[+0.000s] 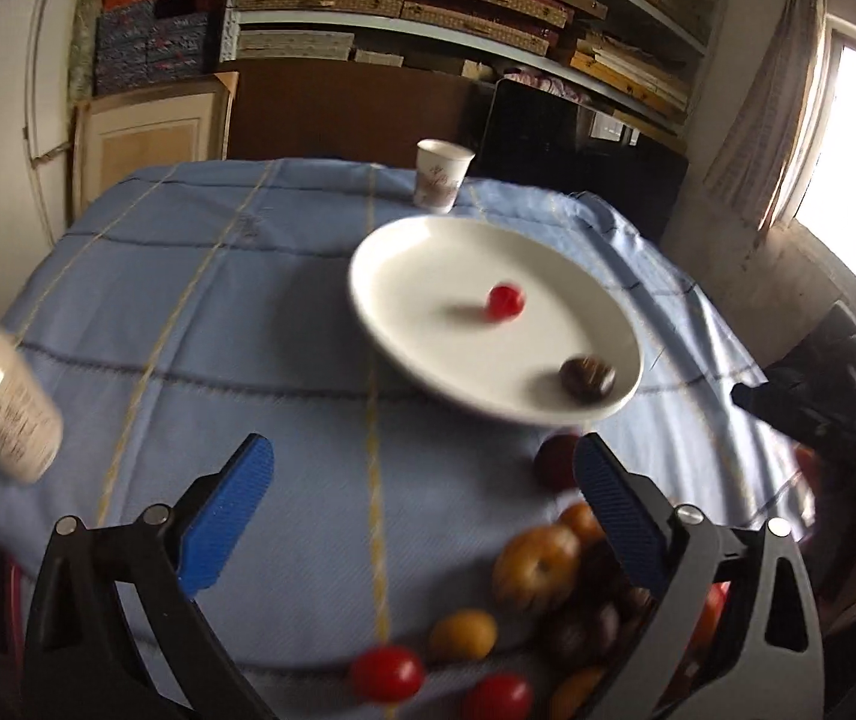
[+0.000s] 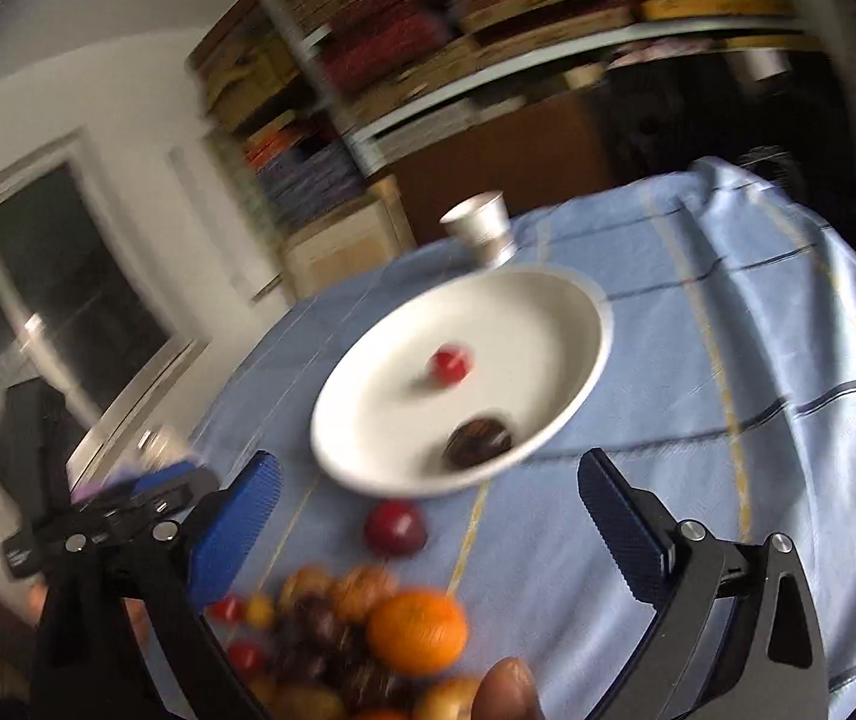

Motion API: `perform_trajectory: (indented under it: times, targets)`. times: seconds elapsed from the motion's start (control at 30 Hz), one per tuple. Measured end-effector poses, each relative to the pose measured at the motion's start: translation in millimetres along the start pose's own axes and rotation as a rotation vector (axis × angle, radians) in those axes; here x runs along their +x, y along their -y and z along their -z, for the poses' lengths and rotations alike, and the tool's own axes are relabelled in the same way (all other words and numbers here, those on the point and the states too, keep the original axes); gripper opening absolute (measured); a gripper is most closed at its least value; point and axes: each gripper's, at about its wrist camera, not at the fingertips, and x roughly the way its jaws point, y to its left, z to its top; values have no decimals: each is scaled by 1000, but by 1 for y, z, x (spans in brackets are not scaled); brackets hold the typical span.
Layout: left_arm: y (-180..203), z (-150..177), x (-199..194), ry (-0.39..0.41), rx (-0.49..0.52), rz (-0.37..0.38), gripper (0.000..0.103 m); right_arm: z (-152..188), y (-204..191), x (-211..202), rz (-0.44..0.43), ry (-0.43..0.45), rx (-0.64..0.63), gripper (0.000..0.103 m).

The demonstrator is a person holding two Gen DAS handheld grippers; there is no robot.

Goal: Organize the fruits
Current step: 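Move both open tools back from the plate toward the fruit pile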

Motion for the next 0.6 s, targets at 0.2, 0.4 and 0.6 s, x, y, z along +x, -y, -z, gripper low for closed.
perform_trajectory:
  times: [0.2, 0.4, 0.6]
  targets:
    - [-25, 36, -11, -74, -54, -37, 98, 20, -11, -2, 71, -127, -78, 100]
    - [-37, 65, -32, -66, -101, -37, 98, 41, -25, -28, 69, -124, -208, 97]
    - [-16, 88, -45, -65, 2, 3, 98, 72, -22, -52, 6, -194, -258, 76]
